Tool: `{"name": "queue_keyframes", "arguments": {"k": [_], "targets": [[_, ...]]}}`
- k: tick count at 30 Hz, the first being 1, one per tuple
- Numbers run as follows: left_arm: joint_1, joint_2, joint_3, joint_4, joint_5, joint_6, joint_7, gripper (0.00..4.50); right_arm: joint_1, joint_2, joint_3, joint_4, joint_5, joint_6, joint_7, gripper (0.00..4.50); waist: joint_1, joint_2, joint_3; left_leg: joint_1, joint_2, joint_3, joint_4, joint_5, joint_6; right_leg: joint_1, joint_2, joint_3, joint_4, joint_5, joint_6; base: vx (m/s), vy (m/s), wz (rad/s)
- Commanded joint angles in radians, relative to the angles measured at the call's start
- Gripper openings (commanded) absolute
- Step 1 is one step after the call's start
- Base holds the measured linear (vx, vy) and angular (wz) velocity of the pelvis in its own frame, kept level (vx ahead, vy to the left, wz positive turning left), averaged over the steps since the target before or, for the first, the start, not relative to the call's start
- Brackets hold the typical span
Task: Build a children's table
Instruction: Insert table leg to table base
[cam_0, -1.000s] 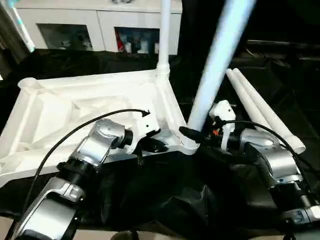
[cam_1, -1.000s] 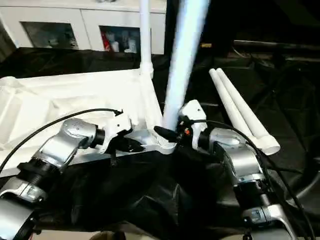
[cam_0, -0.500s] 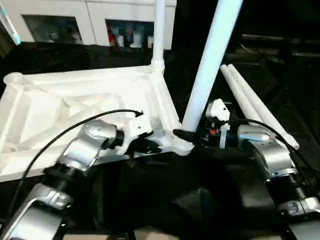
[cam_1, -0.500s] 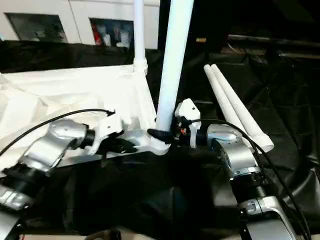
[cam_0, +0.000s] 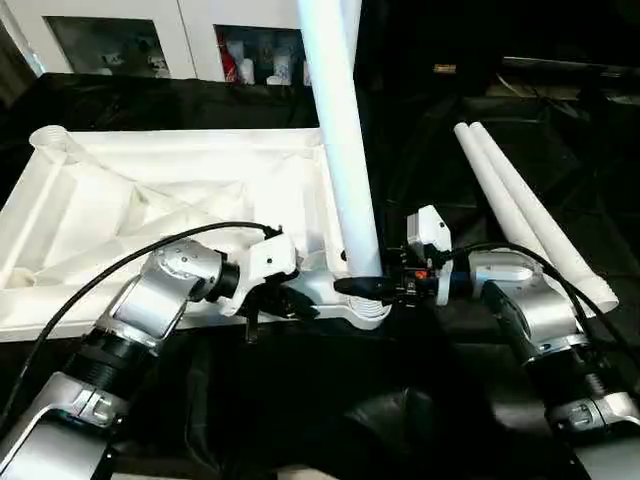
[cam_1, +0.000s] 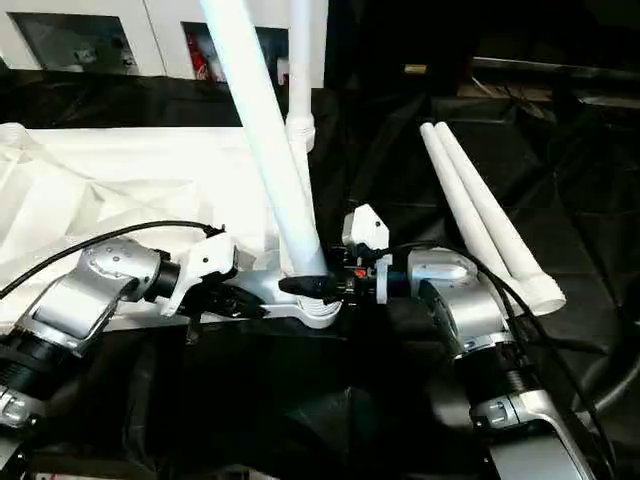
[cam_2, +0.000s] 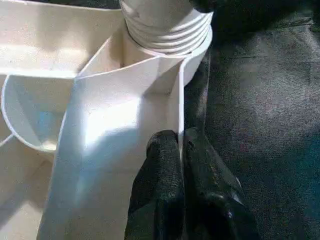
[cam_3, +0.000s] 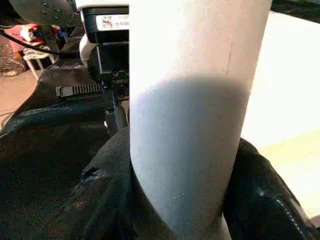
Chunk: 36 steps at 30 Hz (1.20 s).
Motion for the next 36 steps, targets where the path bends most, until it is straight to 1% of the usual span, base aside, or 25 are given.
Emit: {"name": "queue_keyframes", "arguments": {"k": [1,2,3,4,5,6,8,9,10,12,13,14,15,16,17,18,20,22,24,27,30,32,33,34,36], "targets": [[-0.023,-0.029,-0.006,-0.058,-0.033,-0.005,-0.007,0.0,0.076,-0.006,0.082,0.109,-0.107,0.038,-0.03,1.9,-0.001,0.011,-0.039,0.042,0.086,-0.037,-0.077,-0.251,0.027,0.018,-0.076,0.048,-0.065,-0.08,-0.279,0.0,0.0,0.0],[-0.023,-0.029,-0.004,-0.056,-0.03,-0.009,0.001,0.0,0.078,-0.005,0.077,0.104,-0.103,0.037,-0.037,1.9,-0.001,0.011,-0.039,0.042,0.086,-0.037,-0.077,-0.251,0.026,0.017,-0.076,0.048,-0.065,-0.079,-0.278,0.0,0.0,0.0],[-0.022,-0.034,0.002,-0.052,-0.028,-0.005,0.018,0.0,0.085,-0.004,0.065,0.091,-0.096,0.038,-0.049,1.9,0.0,0.014,-0.042,0.042,0.086,-0.037,-0.077,-0.251,0.023,0.018,-0.076,0.048,-0.065,-0.077,-0.276,0.0,0.0,0.0],[-0.02,-0.037,0.008,-0.049,-0.026,-0.008,0.033,0.0,0.091,-0.003,0.051,0.078,-0.088,0.039,-0.063,1.9,0.001,0.014,-0.045,0.043,0.086,-0.036,-0.076,-0.252,0.021,0.019,-0.075,0.049,-0.065,-0.072,-0.275,0.0,0.0,0.0],[-0.019,-0.04,0.013,-0.046,-0.024,-0.009,0.044,0.0,0.096,-0.002,0.041,0.069,-0.082,0.04,-0.073,1.9,0.002,0.014,-0.044,0.044,0.086,-0.036,-0.076,-0.255,0.02,0.017,-0.076,0.049,-0.066,-0.073,-0.275,0.0,0.0,0.0],[-0.018,-0.042,0.016,-0.044,-0.023,-0.01,0.053,0.0,0.101,-0.002,0.032,0.06,-0.077,0.041,-0.082,1.9,0.003,0.014,-0.048,0.045,0.086,-0.035,-0.076,-0.251,0.017,0.018,-0.075,0.049,-0.065,-0.067,-0.275,0.0,0.0,0.0],[-0.016,-0.044,0.021,-0.043,-0.022,-0.009,0.065,0.0,0.11,-0.005,0.021,0.045,-0.07,0.04,-0.09,1.9,0.004,0.013,-0.049,0.043,0.085,-0.035,-0.075,-0.245,0.019,0.018,-0.075,0.049,-0.064,-0.056,-0.273,0.0,0.0,0.0],[-0.012,-0.047,0.029,-0.044,-0.02,-0.013,0.084,0.0,0.127,-0.008,0.002,0.023,-0.061,0.036,-0.111,1.9,0.006,0.013,-0.05,0.042,0.085,-0.035,-0.073,-0.232,0.023,0.019,-0.074,0.049,-0.063,-0.041,-0.27,0.0,0.0,0.0],[-0.012,-0.049,0.032,-0.042,-0.02,-0.013,0.091,0.0,0.135,-0.01,-0.007,0.014,-0.055,0.036,-0.118,1.9,0.006,0.011,-0.058,0.046,0.084,-0.033,-0.07,-0.22,0.029,0.021,-0.073,0.048,-0.06,-0.019,-0.272,0.0,0.0,0.0],[-0.011,-0.05,0.033,-0.039,-0.018,-0.014,0.098,0.0,0.151,-0.012,-0.02,-0.005,-0.045,0.038,-0.129,1.9,0.009,0.011,-0.057,0.042,0.083,-0.032,-0.067,-0.192,0.042,0.022,-0.074,0.047,-0.057,0.018,-0.274,0.0,0.0,0.0],[-0.01,-0.052,0.033,-0.032,-0.016,-0.017,0.106,0.0,0.176,-0.014,-0.038,-0.031,-0.032,0.041,-0.145,1.9,0.008,0.009,-0.062,0.039,0.082,-0.033,-0.064,-0.168,0.054,0.027,-0.074,0.045,-0.052,0.042,-0.276,0.0,0.0,0.0],[-0.009,-0.053,0.03,-0.027,-0.014,-0.022,0.109,0.0,0.194,-0.012,-0.052,-0.046,-0.025,0.039,-0.161,1.9,0.009,0.012,-0.065,0.04,0.083,-0.033,-0.062,-0.16,0.058,0.028,-0.075,0.045,-0.051,0.053,-0.277,0.0,0.0,0.0],[-0.009,-0.053,0.03,-0.027,-0.014,-0.022,0.109,0.0,0.194,-0.012,-0.052,-0.046,-0.025,0.039,-0.161,1.9,0.011,0.012,-0.067,0.041,0.082,-0.032,-0.058,-0.145,0.069,0.027,-0.075,0.045,-0.05,0.082,-0.28,0.0,0.0,0.0],[-0.006,-0.053,0.027,-0.023,-0.011,-0.027,0.113,0.0,0.214,-0.008,-0.069,-0.061,-0.016,0.041,-0.182,1.9,0.01,0.011,-0.068,0.039,0.081,-0.032,-0.057,-0.138,0.075,0.028,-0.074,0.044,-0.048,0.093,-0.284,0.0,0.0,0.0],[-0.006,-0.053,0.025,-0.021,-0.01,-0.028,0.114,0.0,0.219,-0.007,-0.074,-0.064,-0.014,0.038,-0.189,1.9,0.012,0.014,-0.071,0.038,0.081,-0.033,-0.054,-0.127,0.085,0.03,-0.075,0.042,-0.045,0.108,-0.288,0.0,0.0,0.0],[-0.006,-0.053,0.025,-0.02,-0.009,-0.029,0.115,0.0,0.222,-0.006,-0.077,-0.066,-0.013,0.036,-0.192,1.9,0.012,0.013,-0.071,0.038,0.081,-0.032,-0.054,-0.127,0.086,0.03,-0.074,0.042,-0.046,0.108,-0.288,0.0,0.0,0.0],[-0.01,-0.054,0.022,-0.011,-0.006,-0.034,0.12,0.0,0.237,-0.002,-0.094,-0.084,-0.003,0.037,-0.216,1.9,0.014,0.018,-0.074,0.04,0.08,-0.032,-0.052,-0.13,0.085,0.031,-0.074,0.042,-0.045,0.107,-0.29,0.0,0.0,0.0],[-0.013,-0.056,0.021,-0.003,-0.005,-0.035,0.125,0.0,0.246,0.001,-0.108,-0.1,0.002,0.041,-0.23,1.9,0.015,0.016,-0.077,0.039,0.079,-0.032,-0.049,-0.122,0.086,0.032,-0.073,0.04,-0.042,0.119,-0.292,0.0,0.0,0.0],[-0.021,-0.057,0.016,0.017,0.006,-0.053,0.132,0.0,0.264,-0.001,-0.131,-0.139,0.023,0.052,-0.24,1.9,0.018,0.018,-0.081,0.039,0.079,-0.033,-0.047,-0.119,0.09,0.035,-0.073,0.041,-0.042,0.126,-0.291,0.0,0.0,0.0],[-0.028,-0.057,0.016,0.03,0.008,-0.058,0.132,0.0,0.269,-0.007,-0.142,-0.159,0.033,0.054,-0.247,1.9,0.024,0.019,-0.089,0.038,0.077,-0.033,-0.04,-0.089,0.098,0.036,-0.072,0.039,-0.033,0.171,-0.293,0.0,0.0,0.0],[-0.035,-0.056,0.015,0.046,0.014,-0.069,0.144,0.0,0.271,-0.014,-0.16,-0.18,0.049,0.052,-0.265,1.9,0.027,0.019,-0.089,0.037,0.077,-0.033,-0.039,-0.106,0.095,0.037,-0.073,0.039,-0.034,0.147,-0.293,0.0,0.0,0.0],[-0.044,-0.056,0.013,0.069,0.021,-0.082,0.15,0.0,0.267,-0.015,-0.186,-0.194,0.07,0.062,-0.277,1.9,0.028,0.018,-0.089,0.037,0.077,-0.034,-0.04,-0.143,0.082,0.038,-0.075,0.039,-0.037,0.092,-0.291,0.0,0.0,0.0],[-0.046,-0.057,0.014,0.074,0.02,-0.084,0.148,0.0,0.267,-0.014,-0.192,-0.2,0.077,0.068,-0.281,1.9,0.029,0.018,-0.088,0.038,0.078,-0.034,-0.04,-0.169,0.068,0.036,-0.077,0.041,-0.042,0.048,-0.288,0.0,0.0,0.0],[-0.05,-0.06,0.016,0.085,0.021,-0.092,0.152,0.0,0.273,-0.018,-0.197,-0.218,0.085,0.075,-0.282,1.9,0.029,0.019,-0.088,0.039,0.078,-0.034,-0.043,-0.185,0.054,0.036,-0.075,0.041,-0.043,0.015,-0.285,0.0,0.0,0.0],[-0.053,-0.061,0.016,0.092,0.022,-0.097,0.154,0.0,0.275,-0.019,-0.197,-0.222,0.085,0.074,-0.283,1.9,0.028,0.018,-0.09,0.037,0.077,-0.035,-0.043,-0.194,0.041,0.038,-0.077,0.041,-0.045,-0.008,-0.277,0.0,0.0,0.0]]}}
